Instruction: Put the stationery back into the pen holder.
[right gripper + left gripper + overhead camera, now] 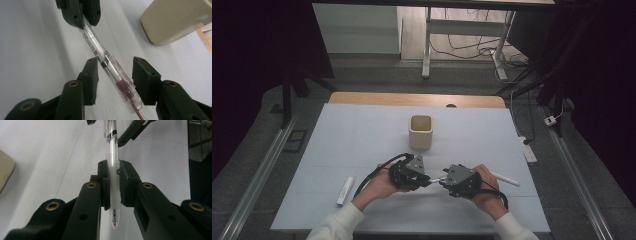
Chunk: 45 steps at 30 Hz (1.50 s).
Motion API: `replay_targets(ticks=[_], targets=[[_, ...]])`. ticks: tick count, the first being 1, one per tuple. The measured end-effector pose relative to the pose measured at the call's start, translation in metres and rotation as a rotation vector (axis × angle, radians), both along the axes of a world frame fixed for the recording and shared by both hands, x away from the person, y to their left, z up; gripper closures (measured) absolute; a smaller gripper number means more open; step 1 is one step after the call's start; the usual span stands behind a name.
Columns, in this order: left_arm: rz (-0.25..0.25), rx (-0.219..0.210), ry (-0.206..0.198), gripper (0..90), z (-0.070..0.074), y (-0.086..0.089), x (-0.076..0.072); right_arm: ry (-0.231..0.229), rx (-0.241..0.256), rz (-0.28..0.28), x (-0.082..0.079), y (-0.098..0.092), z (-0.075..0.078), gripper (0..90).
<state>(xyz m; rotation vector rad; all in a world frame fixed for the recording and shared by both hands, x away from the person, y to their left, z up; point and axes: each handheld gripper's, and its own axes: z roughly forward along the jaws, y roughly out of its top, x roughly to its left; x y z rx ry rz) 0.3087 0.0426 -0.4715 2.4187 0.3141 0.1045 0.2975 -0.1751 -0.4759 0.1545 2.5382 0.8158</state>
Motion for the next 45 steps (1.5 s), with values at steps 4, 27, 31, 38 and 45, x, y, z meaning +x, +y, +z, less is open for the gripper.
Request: replay_targets(ticks=[4,27,31,38,45], targets=[[-0.008,0.002,0.007,79.1,-0.001,0.000,0.000,-0.002,-0.040,0.027,-0.001,0.002,-0.004,62.7],[0.086,-0.121,0.021,54.9,0.006,0.014,0.002,0.025,-0.028,0.119,-0.007,0.001,-0.010,77.7],[0.149,-0.177,0.011,41.4,0.010,0.021,0.003,0.024,0.003,0.099,-0.005,-0.003,-0.008,77.7],[0.256,-0.268,-0.015,29.9,0.015,0.036,0.006,0.004,0.098,0.031,-0.001,-0.012,-0.002,77.7],[0.285,-0.290,0.010,26.6,0.014,0.042,0.009,-0.003,0.173,-0.027,0.003,-0.022,0.001,77.8]])
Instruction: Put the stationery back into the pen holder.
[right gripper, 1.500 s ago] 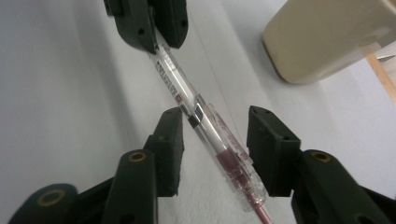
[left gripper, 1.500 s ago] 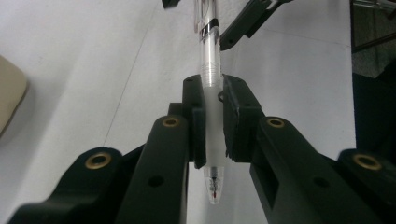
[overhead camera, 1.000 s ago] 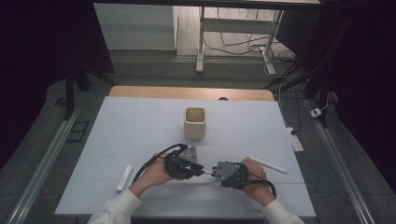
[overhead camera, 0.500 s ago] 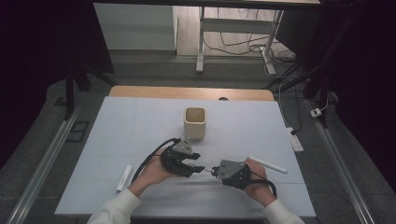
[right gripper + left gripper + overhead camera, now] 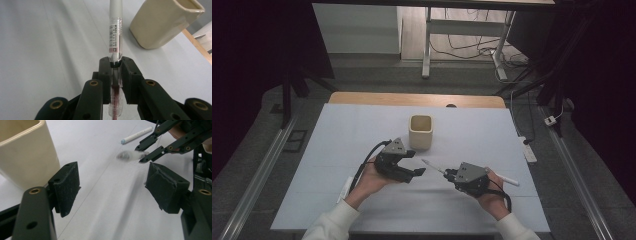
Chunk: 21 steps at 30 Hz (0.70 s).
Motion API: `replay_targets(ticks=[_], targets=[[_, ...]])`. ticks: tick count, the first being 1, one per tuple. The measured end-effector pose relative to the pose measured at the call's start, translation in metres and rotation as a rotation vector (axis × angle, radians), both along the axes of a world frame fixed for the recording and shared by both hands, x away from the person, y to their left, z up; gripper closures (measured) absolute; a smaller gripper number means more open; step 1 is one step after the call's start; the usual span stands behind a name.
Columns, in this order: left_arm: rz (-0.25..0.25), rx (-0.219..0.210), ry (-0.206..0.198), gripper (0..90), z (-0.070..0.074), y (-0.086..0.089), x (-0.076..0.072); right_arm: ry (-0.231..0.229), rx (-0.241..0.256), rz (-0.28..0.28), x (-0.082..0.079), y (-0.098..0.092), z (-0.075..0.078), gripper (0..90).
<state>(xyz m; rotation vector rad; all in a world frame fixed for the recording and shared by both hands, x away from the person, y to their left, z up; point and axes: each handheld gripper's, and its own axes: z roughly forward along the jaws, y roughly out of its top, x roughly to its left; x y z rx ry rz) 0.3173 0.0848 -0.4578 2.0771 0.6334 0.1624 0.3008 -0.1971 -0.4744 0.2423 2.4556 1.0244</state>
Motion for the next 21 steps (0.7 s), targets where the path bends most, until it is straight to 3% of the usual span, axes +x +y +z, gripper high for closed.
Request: replay_targets(ticks=[9,21], targets=[[0.017,-0.003,-0.001,26.3,-0.0020,0.0003,0.0003,0.010,0.076,-0.039,0.0025,-0.0056,-0.0001,77.7],[-0.001,-0.045,0.012,29.3,-0.0044,-0.0032,0.0007,0.022,0.089,-0.038,0.0017,-0.0007,-0.0061,77.7]])
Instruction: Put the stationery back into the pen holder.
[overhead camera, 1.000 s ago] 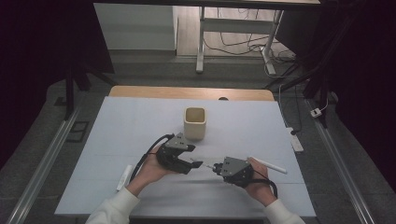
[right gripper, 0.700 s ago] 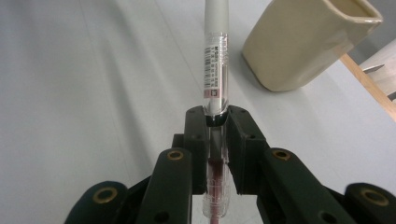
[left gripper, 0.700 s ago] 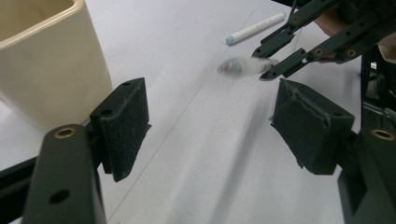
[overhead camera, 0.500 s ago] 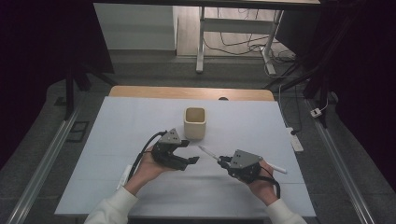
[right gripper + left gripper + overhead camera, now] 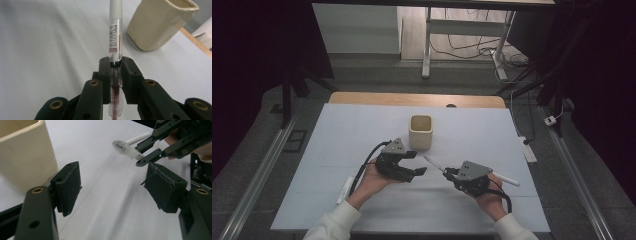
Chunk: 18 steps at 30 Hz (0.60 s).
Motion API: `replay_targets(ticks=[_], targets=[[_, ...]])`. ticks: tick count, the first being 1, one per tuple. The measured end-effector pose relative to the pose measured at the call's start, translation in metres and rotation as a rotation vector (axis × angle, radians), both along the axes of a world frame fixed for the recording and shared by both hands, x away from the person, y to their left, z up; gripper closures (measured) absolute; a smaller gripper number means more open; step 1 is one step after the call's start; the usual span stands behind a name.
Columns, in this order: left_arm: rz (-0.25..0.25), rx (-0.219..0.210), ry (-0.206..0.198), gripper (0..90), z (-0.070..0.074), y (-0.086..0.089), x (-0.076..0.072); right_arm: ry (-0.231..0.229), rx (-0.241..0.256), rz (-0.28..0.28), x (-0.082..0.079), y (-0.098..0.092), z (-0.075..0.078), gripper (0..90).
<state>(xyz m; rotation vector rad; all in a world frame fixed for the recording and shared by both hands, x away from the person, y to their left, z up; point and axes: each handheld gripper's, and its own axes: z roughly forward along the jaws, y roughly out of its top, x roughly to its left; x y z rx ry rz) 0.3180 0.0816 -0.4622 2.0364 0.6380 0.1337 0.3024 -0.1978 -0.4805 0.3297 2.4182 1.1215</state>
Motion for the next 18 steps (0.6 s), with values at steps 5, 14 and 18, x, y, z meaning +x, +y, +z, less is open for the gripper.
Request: replay_targets(ticks=[5,14,18], targets=[[-0.004,-0.003,-0.003,31.2,-0.001,-0.005,0.000,0.002,-0.002,0.002,-0.001,0.004,-0.003,77.7],[-0.014,-0.014,-0.002,38.9,-0.005,-0.013,0.001,0.002,0.000,0.014,-0.002,0.010,-0.008,77.6],[-0.019,-0.016,-0.002,46.0,-0.006,-0.015,0.001,0.001,-0.002,0.020,-0.003,0.012,-0.010,77.7]])
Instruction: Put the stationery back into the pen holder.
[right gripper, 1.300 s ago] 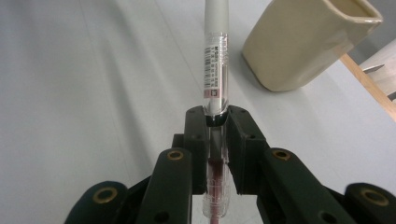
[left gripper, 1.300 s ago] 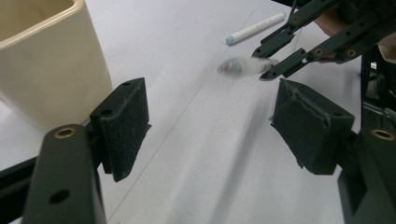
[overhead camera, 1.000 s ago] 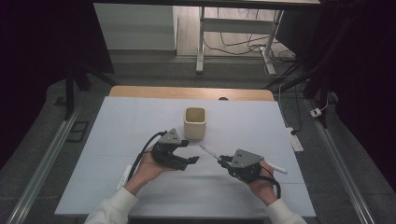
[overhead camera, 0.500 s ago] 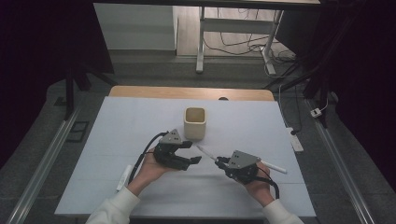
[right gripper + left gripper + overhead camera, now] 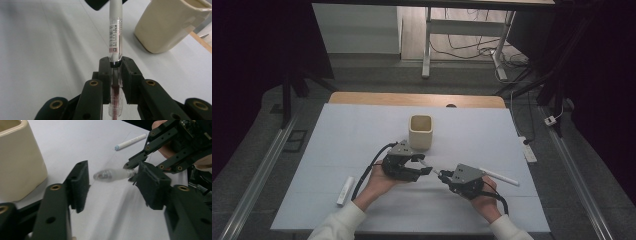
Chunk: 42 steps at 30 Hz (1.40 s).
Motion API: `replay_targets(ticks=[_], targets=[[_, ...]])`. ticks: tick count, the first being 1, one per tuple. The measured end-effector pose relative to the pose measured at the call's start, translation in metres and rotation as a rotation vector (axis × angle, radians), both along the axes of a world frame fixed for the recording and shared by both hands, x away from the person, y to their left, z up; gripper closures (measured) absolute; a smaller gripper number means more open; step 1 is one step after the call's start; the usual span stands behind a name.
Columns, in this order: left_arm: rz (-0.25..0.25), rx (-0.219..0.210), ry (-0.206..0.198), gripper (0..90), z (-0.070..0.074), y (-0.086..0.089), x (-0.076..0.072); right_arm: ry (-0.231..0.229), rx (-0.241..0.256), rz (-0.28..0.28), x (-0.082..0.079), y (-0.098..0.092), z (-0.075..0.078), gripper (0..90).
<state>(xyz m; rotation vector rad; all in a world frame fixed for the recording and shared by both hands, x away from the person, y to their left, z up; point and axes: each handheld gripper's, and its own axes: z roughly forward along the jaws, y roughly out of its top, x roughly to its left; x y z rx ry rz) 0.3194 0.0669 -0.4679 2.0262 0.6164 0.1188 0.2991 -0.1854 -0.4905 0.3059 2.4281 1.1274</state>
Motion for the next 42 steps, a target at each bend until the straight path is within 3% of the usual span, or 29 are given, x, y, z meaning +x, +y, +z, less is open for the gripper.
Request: replay_targets(ticks=[5,13,17,25,37,42], targets=[[-0.019,0.023,-0.008,57.9,-0.0008,-0.0017,-0.0007,0.001,-0.010,0.009,-0.0013,0.0030,-0.0024,77.6],[-0.092,0.027,0.023,70.9,-0.0012,-0.0023,-0.0003,-0.011,-0.053,0.015,-0.0023,0.0056,-0.0060,76.8],[-0.119,0.040,0.026,75.0,-0.0007,-0.0048,-0.0017,-0.021,-0.081,0.018,-0.0026,0.0068,-0.0083,76.0],[-0.142,0.026,0.047,78.9,0.0003,-0.0056,-0.0024,-0.025,-0.084,0.018,-0.0028,0.0068,-0.0087,75.3],[-0.138,0.016,0.040,79.1,0.0035,-0.0041,-0.0042,-0.011,-0.048,0.015,-0.0024,0.0047,-0.0072,73.6],[-0.118,0.003,0.027,79.1,0.0070,0.0006,-0.0042,0.023,0.025,-0.013,-0.0013,0.0022,-0.0042,56.0]])
